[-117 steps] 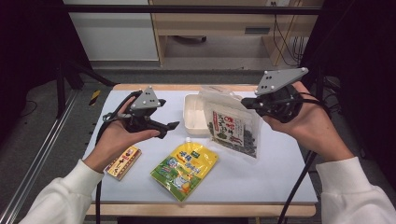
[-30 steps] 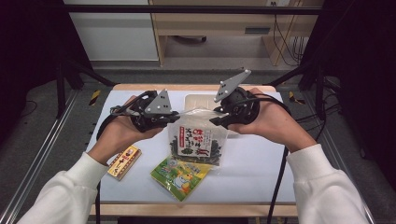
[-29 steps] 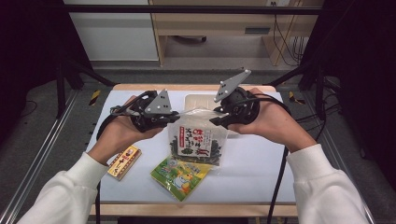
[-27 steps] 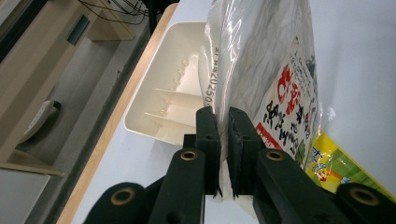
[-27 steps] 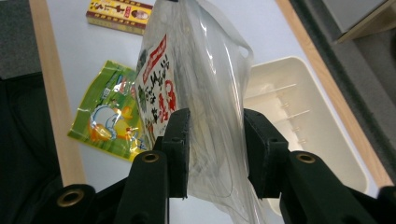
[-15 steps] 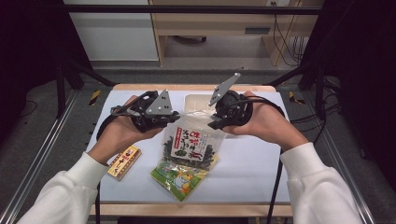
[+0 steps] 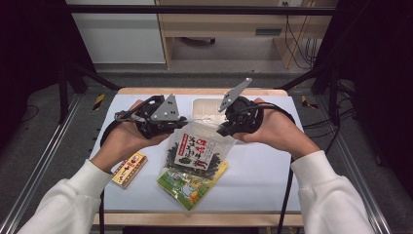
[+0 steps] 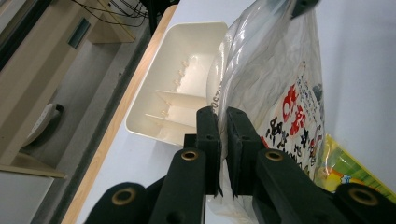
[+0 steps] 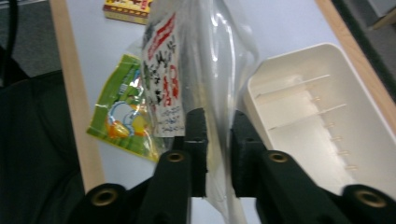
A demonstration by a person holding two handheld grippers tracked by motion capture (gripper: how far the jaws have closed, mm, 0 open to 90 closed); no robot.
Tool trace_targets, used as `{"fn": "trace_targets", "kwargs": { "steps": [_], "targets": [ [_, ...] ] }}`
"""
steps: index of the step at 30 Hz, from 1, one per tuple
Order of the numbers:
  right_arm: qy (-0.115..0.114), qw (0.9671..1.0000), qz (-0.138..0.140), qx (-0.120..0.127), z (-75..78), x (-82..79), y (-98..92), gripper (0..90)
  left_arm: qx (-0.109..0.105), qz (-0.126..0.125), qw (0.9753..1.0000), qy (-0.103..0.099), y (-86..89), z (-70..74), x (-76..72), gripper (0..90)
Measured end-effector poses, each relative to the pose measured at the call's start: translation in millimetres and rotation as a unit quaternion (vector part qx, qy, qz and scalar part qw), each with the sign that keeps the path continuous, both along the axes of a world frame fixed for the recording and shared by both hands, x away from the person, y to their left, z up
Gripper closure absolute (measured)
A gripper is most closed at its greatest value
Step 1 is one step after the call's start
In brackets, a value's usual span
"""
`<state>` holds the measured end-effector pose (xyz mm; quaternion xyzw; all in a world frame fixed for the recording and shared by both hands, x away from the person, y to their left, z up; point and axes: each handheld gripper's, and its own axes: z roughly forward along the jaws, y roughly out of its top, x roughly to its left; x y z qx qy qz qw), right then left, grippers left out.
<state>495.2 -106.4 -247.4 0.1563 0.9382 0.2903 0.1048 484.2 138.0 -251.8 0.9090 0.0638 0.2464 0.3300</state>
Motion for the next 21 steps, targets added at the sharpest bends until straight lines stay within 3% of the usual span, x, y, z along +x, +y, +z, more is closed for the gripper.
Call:
{"fn": "trace_targets", "kwargs": {
  "steps": [5,11,14,17,18,19,21],
  "targets": [
    [0.012,0.9999,0.008,0.001,-1.5,-0.2,2.5,75.3,-0.004,-0.004,1.0,-0.002,-1.4,0.6,-1.5,84.3],
    [0.008,1.0,-0.002,0.001,-3.8,1.8,5.2,84.8,-0.009,-0.007,0.9999,-0.006,-0.6,0.2,-2.1,84.1],
    [0.01,0.9998,-0.001,0.015,-2.5,2.0,3.4,86.8,-0.016,-0.004,0.9999,0.005,2.5,1.2,0.7,82.0],
    [0.017,0.9996,0.001,0.024,-2.3,1.6,2.4,87.7,-0.02,0.001,0.9997,0.014,3.5,0.9,2.9,69.6],
    [0.019,0.9995,0.004,0.025,-2.4,1.6,2.0,87.9,-0.026,0.007,0.9995,0.015,3.8,0.7,3.9,69.6],
    [0.022,0.9994,0.002,0.028,-1.9,1.7,1.2,88.1,-0.037,0.014,0.9991,0.013,4.7,0.7,4.9,61.1],
    [0.023,0.9992,0.003,0.032,-1.3,1.9,0.4,88.2,-0.049,0.021,0.9985,0.009,6.0,2.1,5.6,54.4]
  ]
}}
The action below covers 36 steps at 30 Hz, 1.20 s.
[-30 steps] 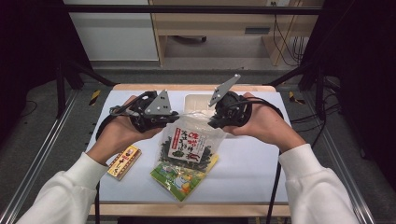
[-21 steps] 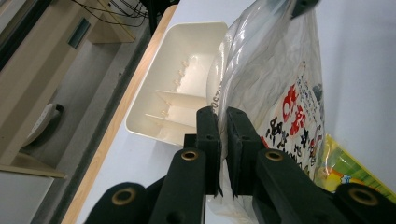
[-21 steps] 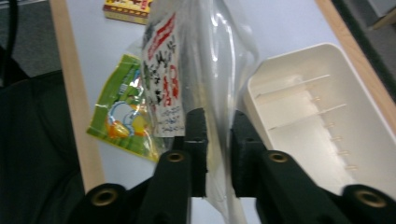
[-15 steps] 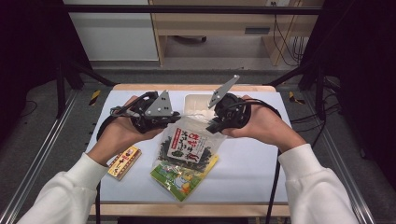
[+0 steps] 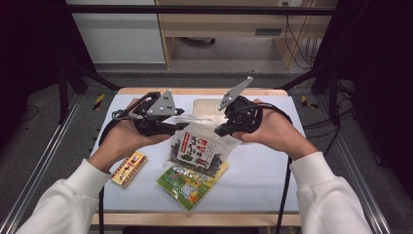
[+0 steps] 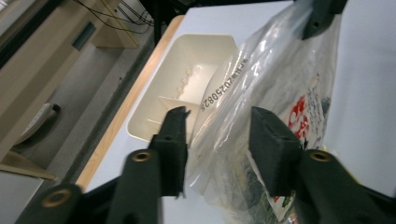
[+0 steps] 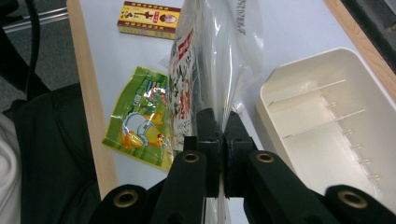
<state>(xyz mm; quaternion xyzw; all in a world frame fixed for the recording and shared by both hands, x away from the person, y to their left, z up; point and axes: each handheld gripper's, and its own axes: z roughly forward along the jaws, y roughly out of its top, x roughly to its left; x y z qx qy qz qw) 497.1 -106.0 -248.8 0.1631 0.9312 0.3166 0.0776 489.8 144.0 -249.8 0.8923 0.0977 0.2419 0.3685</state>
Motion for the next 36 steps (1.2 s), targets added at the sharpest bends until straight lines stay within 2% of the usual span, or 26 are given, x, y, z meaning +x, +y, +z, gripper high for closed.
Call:
{"fn": "trace_targets", "kwargs": {
  "steps": [1,6,10,14,15,16,18,19,21,22,23,25,29,30,31,32,33,34,36],
  "targets": [
    [0.0,1.0,0.0,0.0,0.0,0.0,0.0,88.2,0.0,0.0,1.0,0.0,0.0,0.0,0.0,51.3],
    [0.002,1.0,-0.002,0.0,1.2,-0.7,-2.0,88.4,-0.032,0.016,0.9994,0.002,7.7,4.9,2.6,44.5],
    [0.001,1.0,-0.006,0.005,4.1,-0.5,-6.7,88.4,-0.046,0.026,0.9986,-0.004,13.3,7.5,0.6,35.9],
    [-0.005,0.9995,-0.023,0.019,18.0,-3.9,-22.8,88.4,-0.082,0.059,0.9949,-0.001,26.7,13.1,-4.6,25.0],
    [-0.005,0.9995,-0.023,0.019,18.0,-3.9,-22.8,88.4,-0.082,0.059,0.9949,-0.001,26.7,13.1,-4.6,23.3],
    [-0.009,0.9993,-0.029,0.021,22.3,-5.8,-26.4,88.5,-0.087,0.069,0.9938,0.0,30.4,13.1,-6.9,23.3],
    [-0.028,0.9985,-0.043,0.022,38.3,-12.3,-37.0,88.5,-0.091,0.085,0.9923,0.002,36.0,11.2,-9.7,17.5],
    [-0.037,0.9978,-0.05,0.024,44.5,-13.8,-40.9,88.5,-0.101,0.101,0.9897,0.01,43.3,4.9,-12.3,16.8],
    [-0.059,0.9957,-0.062,0.035,57.5,-16.1,-49.4,88.6,-0.108,0.116,0.987,0.023,51.1,-6.1,-12.2,15.0],
    [-0.067,0.9947,-0.067,0.041,63.8,-16.3,-54.1,88.6,-0.108,0.116,0.987,0.023,51.1,-6.1,-12.2,14.1],
    [-0.074,0.9933,-0.076,0.047,69.5,-15.5,-58.5,88.6,-0.11,0.131,0.9847,0.035,59.7,-19.6,-10.6,13.5],
    [-0.083,0.9909,-0.09,0.056,79.2,-10.8,-67.6,88.6,-0.116,0.145,0.9815,0.046,67.1,-34.3,-10.1,13.1],
    [-0.096,0.9858,-0.116,0.075,91.0,8.0,-82.8,88.6,-0.124,0.162,0.9773,0.058,77.0,-62.5,-13.1,12.6],
    [-0.096,0.9849,-0.121,0.078,92.5,14.1,-85.6,88.6,-0.124,0.162,0.9773,0.058,77.0,-62.5,-13.1,12.6],
    [-0.097,0.9839,-0.127,0.08,93.2,20.9,-88.0,88.6,-0.124,0.166,0.9765,0.061,78.8,-69.7,-14.6,12.5],
    [-0.097,0.9831,-0.132,0.081,93.5,27.7,-90.1,88.6,-0.125,0.173,0.9743,0.07,81.6,-84.5,-17.5,12.5],
    [-0.099,0.9823,-0.137,0.082,93.6,34.3,-91.7,88.7,-0.125,0.173,0.9743,0.07,81.6,-84.5,-17.5,12.4],
    [-0.102,0.9815,-0.14,0.081,93.3,40.7,-92.8,88.7,-0.122,0.18,0.9732,0.073,83.6,-98.8,-21.2,12.3],
    [-0.107,0.9805,-0.145,0.078,93.1,52.0,-94.3,88.7,-0.114,0.183,0.9735,0.075,86.5,-112.4,-25.2,12.2]
  ]
}}
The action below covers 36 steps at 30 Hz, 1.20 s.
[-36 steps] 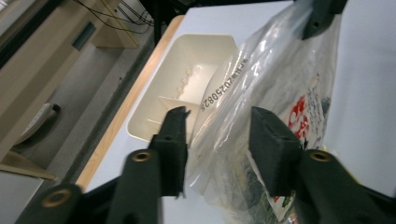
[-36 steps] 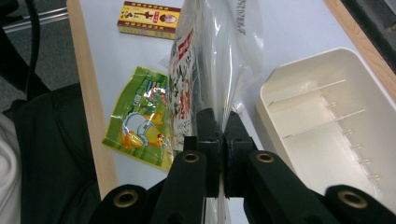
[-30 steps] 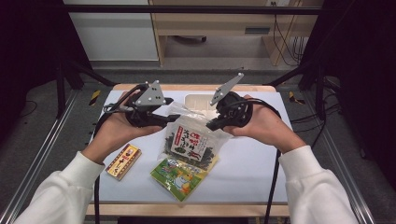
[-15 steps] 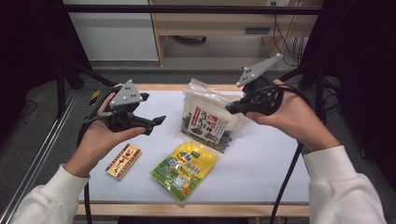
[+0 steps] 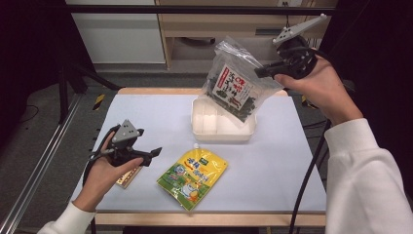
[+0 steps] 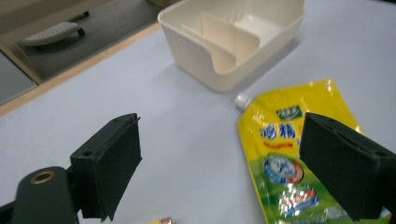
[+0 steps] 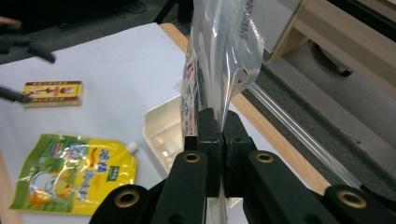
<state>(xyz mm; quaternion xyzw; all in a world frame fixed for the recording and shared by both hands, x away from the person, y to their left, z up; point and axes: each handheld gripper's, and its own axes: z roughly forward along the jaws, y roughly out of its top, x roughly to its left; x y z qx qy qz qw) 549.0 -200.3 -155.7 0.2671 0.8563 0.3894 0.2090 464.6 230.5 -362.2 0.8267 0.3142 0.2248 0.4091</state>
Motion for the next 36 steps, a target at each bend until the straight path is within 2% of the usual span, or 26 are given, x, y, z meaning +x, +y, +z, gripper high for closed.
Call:
{"fn": "trace_targets", "kwargs": {
  "steps": [5,8,9,10,11,12,13,15,16,18,21,26,36],
  "targets": [
    [0.001,0.9997,-0.023,0.003,-2.3,24.3,-5.2,88.7,-0.008,0.021,0.9997,0.013,8.8,-33.4,-13.7,12.2],
    [0.005,0.9993,-0.036,0.004,-6.0,34.2,-8.9,88.7,-0.009,0.033,0.9994,0.01,13.6,-49.4,-22.4,12.1],
    [0.004,0.9991,-0.042,0.004,-7.4,36.6,-9.8,88.7,-0.005,0.036,0.9993,0.004,15.4,-53.6,-24.4,12.1],
    [0.002,0.9989,-0.047,0.006,-8.8,38.5,-10.9,88.7,-0.01,0.043,0.999,-0.003,17.5,-57.8,-25.6,12.2],
    [0.002,0.9989,-0.047,0.006,-8.8,38.5,-10.9,88.7,-0.01,0.043,0.999,-0.003,17.5,-57.8,-25.6,12.5],
    [0.0,0.9982,-0.059,0.016,-13.0,42.2,-12.5,88.7,-0.034,0.053,0.998,0.0,22.5,-64.2,-25.8,12.2],
    [0.001,0.998,-0.06,0.017,-14.3,43.2,-12.8,88.7,-0.041,0.057,0.9976,0.001,25.1,-67.3,-26.3,12.2],
    [-0.002,0.9981,-0.06,0.017,-16.0,44.6,-13.0,88.7,-0.044,0.062,0.9971,0.0,26.7,-70.7,-27.1,12.2],
    [-0.001,0.998,-0.059,0.021,-19.4,46.3,-12.1,88.7,-0.034,0.065,0.9973,0.004,30.6,-75.9,-28.7,12.2],
    [0.005,0.9979,-0.063,0.016,-23.2,47.8,-11.4,88.7,-0.029,0.068,0.9973,0.005,34.0,-76.1,-30.6,12.1],
    [0.017,0.9972,-0.072,0.013,-30.4,50.7,-12.4,88.7,-0.04,0.079,0.996,-0.003,40.5,-72.2,-32.5,12.1],
    [0.031,0.996,-0.084,0.009,-43.5,54.4,-15.3,88.7,-0.04,0.082,0.9958,-0.001,42.2,-73.4,-32.2,12.0],
    [0.045,0.9941,-0.099,0.007,-53.0,57.2,-18.2,88.7,-0.041,0.08,0.9959,0.0,42.8,-73.5,-32.1,12.1]
  ]
}}
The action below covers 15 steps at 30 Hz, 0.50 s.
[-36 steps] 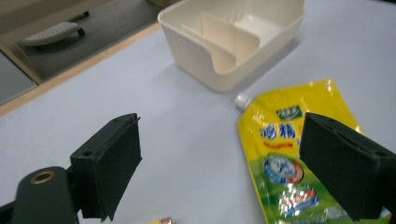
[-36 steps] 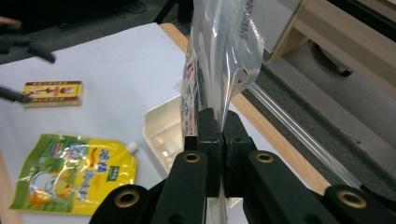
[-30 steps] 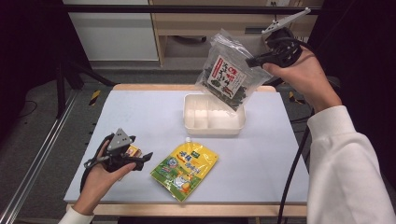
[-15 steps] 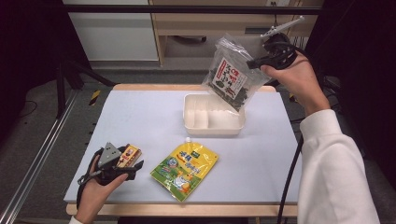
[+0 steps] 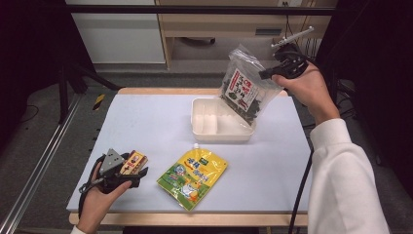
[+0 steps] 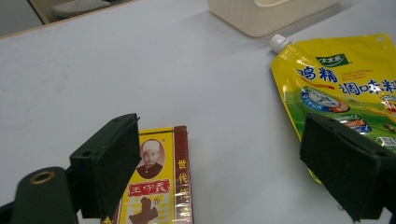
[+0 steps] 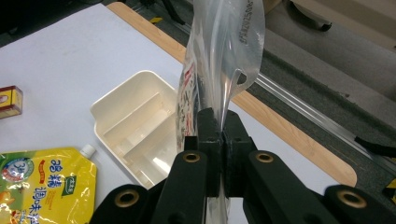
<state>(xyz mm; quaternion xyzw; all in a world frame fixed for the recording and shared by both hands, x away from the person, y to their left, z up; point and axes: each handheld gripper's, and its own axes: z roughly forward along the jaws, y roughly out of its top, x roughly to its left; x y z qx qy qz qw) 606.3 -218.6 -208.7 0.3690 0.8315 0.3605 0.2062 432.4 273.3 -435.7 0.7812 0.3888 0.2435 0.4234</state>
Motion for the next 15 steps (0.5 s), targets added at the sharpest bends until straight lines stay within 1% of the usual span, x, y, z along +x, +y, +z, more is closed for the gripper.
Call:
{"fn": "trace_targets", "kwargs": {
  "steps": [1,5,7,9,10,11,13,15],
  "targets": [
    [0.002,1.0,-0.002,0.001,-1.3,0.4,0.3,88.6,0.0,0.0,1.0,0.0,0.3,0.2,0.1,12.0],
    [0.007,0.9999,-0.005,-0.008,-6.6,3.0,1.2,88.6,0.001,-0.002,1.0,0.0,1.8,0.5,0.3,12.0],
    [0.01,0.9999,-0.01,-0.007,-9.1,4.2,1.4,88.6,0.0,-0.001,1.0,0.0,2.2,0.5,0.2,12.0],
    [0.009,0.9999,-0.014,-0.004,-9.8,4.7,1.1,88.6,0.0,-0.001,1.0,0.0,2.3,0.4,0.2,12.0],
    [0.005,0.9999,-0.015,-0.001,-10.2,5.3,0.4,88.6,0.0,-0.001,1.0,0.0,2.3,0.3,0.3,12.0],
    [0.007,0.9999,-0.015,0.001,-10.9,5.2,0.4,88.6,-0.002,-0.001,1.0,0.001,1.7,0.0,0.6,11.9],
    [0.008,0.9998,-0.019,0.001,-11.3,4.4,0.9,88.5,0.001,-0.003,1.0,0.001,1.1,-0.2,0.9,11.9],
    [0.004,0.9998,-0.022,0.001,-11.4,4.2,0.3,88.5,0.0,-0.004,1.0,0.003,0.5,-0.6,0.6,11.8]
  ]
}}
